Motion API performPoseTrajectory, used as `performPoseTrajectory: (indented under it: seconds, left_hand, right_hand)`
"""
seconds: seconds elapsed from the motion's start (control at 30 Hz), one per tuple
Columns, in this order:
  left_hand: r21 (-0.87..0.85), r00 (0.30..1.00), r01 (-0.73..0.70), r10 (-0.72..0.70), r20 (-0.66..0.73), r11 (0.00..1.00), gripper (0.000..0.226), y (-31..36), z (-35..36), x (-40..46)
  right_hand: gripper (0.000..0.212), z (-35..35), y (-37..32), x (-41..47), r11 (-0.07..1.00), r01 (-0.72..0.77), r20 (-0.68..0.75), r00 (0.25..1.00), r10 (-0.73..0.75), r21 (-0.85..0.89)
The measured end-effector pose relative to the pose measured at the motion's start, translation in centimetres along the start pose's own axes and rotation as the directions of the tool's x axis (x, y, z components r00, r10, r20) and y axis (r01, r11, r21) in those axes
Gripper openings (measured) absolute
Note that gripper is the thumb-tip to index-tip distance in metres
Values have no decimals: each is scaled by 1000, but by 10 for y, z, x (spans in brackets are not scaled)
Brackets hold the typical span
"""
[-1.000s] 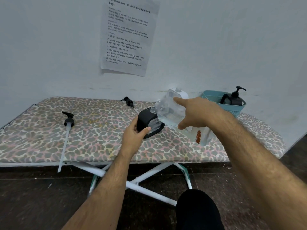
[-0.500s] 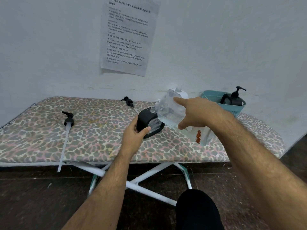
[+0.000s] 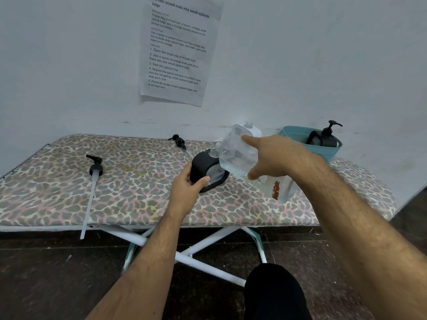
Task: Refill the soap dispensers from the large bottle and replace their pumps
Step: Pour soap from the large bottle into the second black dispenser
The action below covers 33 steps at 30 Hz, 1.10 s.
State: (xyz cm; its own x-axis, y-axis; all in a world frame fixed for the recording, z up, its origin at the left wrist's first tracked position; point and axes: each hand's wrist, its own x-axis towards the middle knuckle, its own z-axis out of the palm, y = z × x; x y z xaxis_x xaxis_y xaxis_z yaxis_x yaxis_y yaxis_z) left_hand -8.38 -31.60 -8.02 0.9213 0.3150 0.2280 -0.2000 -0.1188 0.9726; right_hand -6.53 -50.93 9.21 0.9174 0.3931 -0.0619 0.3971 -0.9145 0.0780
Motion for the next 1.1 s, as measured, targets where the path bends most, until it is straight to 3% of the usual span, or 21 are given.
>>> performPoseTrajectory:
  seconds: [1.1]
  left_hand:
    - [-1,1000,18,-18,-5,1000,55,4,1,-2]
  right_hand:
    - [99,-3,-2,-2,1000,-2,18,1000,2,-12]
